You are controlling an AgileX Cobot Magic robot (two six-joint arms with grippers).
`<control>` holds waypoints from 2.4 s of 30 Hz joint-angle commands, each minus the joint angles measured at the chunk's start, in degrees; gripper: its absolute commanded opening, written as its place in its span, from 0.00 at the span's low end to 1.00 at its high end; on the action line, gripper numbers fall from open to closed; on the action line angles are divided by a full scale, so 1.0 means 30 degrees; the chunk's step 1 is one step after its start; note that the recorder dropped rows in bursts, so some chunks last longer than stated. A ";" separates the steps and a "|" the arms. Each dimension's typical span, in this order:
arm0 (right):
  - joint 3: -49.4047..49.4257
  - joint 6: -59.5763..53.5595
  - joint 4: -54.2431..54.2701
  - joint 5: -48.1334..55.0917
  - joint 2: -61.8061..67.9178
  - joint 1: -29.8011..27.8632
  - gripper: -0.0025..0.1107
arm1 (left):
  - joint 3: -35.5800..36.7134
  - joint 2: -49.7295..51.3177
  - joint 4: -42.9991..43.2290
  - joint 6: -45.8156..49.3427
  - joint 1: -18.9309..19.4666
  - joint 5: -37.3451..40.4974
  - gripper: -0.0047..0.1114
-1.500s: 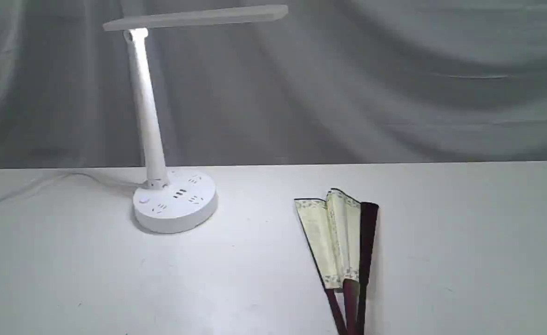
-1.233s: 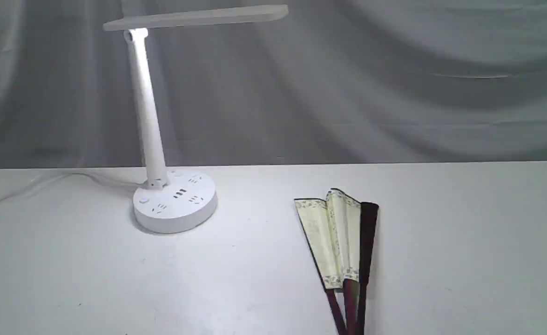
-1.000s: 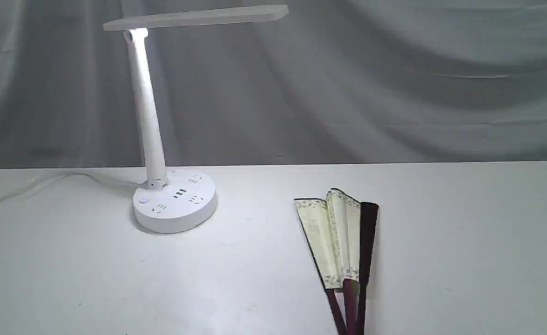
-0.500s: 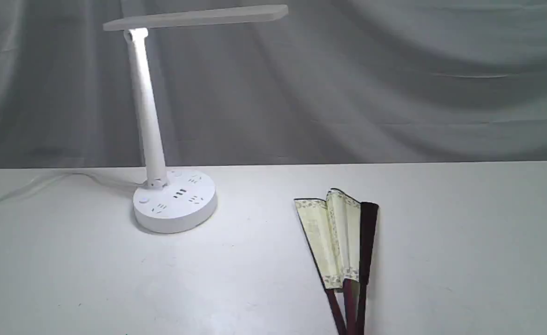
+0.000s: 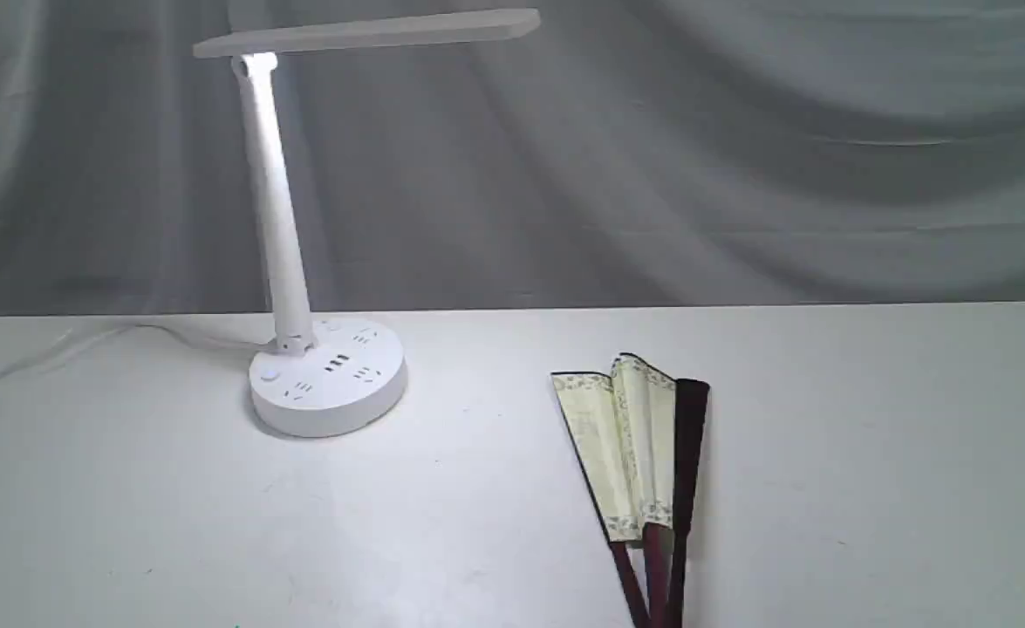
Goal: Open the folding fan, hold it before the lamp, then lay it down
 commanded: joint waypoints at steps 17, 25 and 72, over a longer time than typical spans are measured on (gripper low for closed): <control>-0.2831 0.0337 0.0476 0.2821 0.2806 -0.0007 0.02 | -0.4325 0.4888 -0.1737 0.1080 0.0054 0.2740 0.04; -0.4043 0.0614 0.0476 0.2565 0.7837 -0.0007 0.02 | -0.4325 0.8055 -0.2244 0.1865 0.0054 0.2338 0.04; -0.8568 -0.6094 1.2391 0.5020 2.5881 -0.0007 0.30 | -0.4325 2.3473 -0.6340 0.7252 -0.3930 0.1051 0.04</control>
